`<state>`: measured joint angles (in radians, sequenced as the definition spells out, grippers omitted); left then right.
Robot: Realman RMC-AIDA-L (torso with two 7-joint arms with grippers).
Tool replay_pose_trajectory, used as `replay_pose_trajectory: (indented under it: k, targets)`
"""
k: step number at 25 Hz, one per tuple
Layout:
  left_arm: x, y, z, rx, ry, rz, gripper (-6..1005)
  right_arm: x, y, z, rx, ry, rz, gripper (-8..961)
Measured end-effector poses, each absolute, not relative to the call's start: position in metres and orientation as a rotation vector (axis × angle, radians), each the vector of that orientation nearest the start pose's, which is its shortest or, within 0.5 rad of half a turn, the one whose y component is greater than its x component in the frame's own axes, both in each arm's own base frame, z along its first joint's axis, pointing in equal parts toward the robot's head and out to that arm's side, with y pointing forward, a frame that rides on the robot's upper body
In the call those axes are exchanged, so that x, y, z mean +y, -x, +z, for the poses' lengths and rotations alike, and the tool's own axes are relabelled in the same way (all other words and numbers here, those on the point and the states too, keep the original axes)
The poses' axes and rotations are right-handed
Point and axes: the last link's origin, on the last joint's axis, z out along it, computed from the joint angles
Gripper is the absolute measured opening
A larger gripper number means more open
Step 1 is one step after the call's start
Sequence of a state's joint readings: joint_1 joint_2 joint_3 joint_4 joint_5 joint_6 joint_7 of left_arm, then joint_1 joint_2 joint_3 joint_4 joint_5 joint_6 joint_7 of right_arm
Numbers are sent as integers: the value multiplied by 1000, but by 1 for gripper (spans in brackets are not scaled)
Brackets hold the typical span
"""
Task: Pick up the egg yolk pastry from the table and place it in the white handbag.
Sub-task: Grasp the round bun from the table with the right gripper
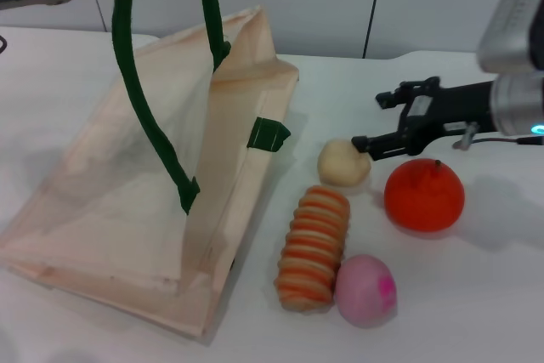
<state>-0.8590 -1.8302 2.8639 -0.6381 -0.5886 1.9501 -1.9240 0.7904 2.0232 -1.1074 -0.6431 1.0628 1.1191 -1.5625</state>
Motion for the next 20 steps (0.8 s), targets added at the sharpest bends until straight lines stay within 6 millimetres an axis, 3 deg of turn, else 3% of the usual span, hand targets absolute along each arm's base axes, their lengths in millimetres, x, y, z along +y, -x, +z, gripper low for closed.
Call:
replay_pose_trajectory:
  k: [20]
  targets:
    - [385, 233, 145, -1218, 2422, -1143, 136, 423, -193, -70, 323, 2823, -68, 882]
